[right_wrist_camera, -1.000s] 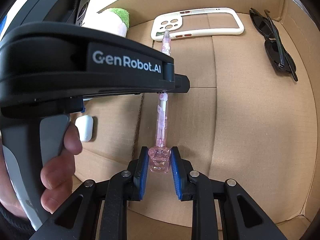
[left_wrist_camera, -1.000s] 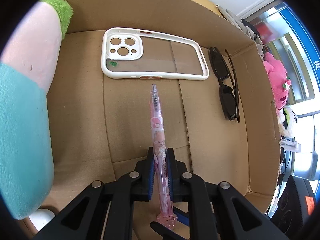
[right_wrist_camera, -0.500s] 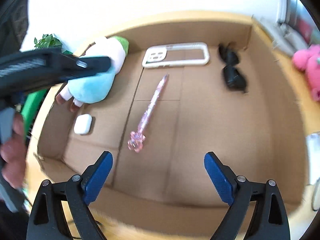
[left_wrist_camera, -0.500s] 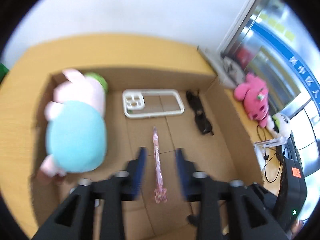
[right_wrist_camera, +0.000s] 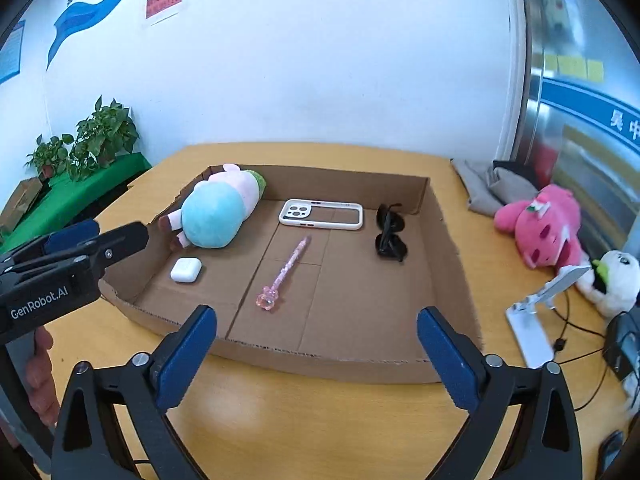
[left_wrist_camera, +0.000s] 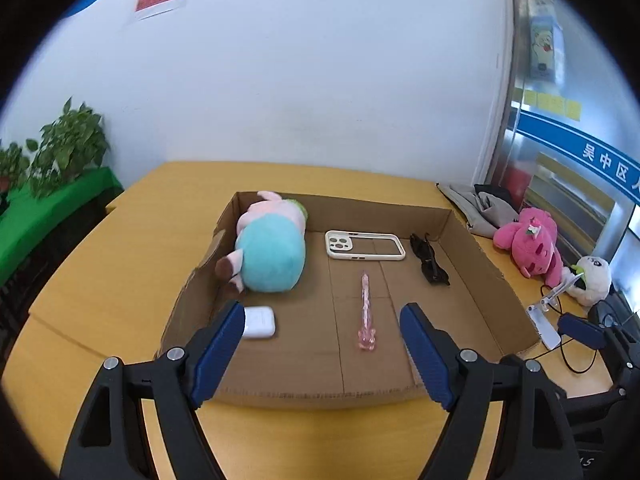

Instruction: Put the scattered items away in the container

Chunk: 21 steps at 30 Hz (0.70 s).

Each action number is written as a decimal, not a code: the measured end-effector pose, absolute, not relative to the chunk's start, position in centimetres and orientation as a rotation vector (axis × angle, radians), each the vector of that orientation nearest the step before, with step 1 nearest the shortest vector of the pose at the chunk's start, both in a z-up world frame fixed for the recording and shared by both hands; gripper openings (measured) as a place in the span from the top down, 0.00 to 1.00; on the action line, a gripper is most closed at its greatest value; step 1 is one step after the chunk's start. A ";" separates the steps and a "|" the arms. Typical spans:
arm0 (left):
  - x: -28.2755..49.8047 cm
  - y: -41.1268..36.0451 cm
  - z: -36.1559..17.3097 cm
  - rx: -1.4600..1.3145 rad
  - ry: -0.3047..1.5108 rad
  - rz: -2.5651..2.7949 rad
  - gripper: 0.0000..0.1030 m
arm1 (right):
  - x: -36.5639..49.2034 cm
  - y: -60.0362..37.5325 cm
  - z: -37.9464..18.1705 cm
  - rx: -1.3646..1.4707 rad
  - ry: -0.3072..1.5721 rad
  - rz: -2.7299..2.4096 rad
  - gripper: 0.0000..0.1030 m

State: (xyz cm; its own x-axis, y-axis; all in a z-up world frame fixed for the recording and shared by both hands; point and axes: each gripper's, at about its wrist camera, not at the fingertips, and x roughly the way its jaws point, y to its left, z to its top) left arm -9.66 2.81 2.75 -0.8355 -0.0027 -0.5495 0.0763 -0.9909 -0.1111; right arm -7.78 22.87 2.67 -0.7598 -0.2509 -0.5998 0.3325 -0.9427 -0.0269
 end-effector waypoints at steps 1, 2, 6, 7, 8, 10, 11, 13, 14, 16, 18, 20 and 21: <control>-9.0 2.8 2.7 0.869 0.181 -2.946 0.22 | -7.2 23.0 2.8 0.870 0.200 -2.689 0.01; -8.3 2.9 2.7 0.849 0.154 -2.927 0.22 | -6.7 23.2 2.8 0.860 0.206 -2.695 0.01; -6.0 3.2 2.6 0.812 0.128 -2.917 0.22 | -5.1 24.3 2.7 0.844 0.183 -2.704 0.01; -5.5 3.3 2.5 0.815 0.141 -2.923 0.22 | -4.8 24.4 2.6 0.838 0.175 -2.707 0.01; -5.2 3.4 2.3 0.818 0.151 -2.924 0.22 | -4.6 24.6 2.6 0.830 0.167 -2.715 0.01; -4.5 3.8 2.0 0.826 0.141 -2.927 0.22 | -4.0 25.0 2.5 0.811 0.139 -2.732 0.01; -4.2 4.1 1.8 0.830 0.123 -2.927 0.22 | -3.9 25.1 2.4 0.808 0.130 -2.733 0.01; -3.7 4.4 1.5 0.839 0.104 -2.926 0.22 | -3.6 25.1 2.3 0.811 0.128 -2.732 0.00; -3.6 4.5 1.4 0.844 0.115 -2.926 0.22 | -3.5 25.1 2.3 0.810 0.134 -2.731 0.00; -3.3 4.6 1.3 0.847 0.148 -2.925 0.22 | -3.3 25.0 2.2 0.811 0.147 -2.738 0.00; -3.2 4.9 1.2 0.844 0.143 -2.925 0.22 | -3.1 25.1 2.3 0.810 0.141 -2.740 0.00; -2.9 5.2 1.3 0.832 0.125 -2.928 0.22 | -2.9 25.3 2.4 0.804 0.141 -2.744 0.00; -2.8 5.2 1.4 0.828 0.119 -2.928 0.22 | -2.8 25.3 2.4 0.801 0.146 -2.746 0.00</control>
State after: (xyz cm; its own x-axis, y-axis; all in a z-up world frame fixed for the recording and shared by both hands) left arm -2.83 5.24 1.37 -0.8477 -0.0712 -0.5256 0.1135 -0.9923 -0.0487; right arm -2.77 25.32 2.40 -0.8082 -0.2344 -0.5403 0.2905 -0.9567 -0.0196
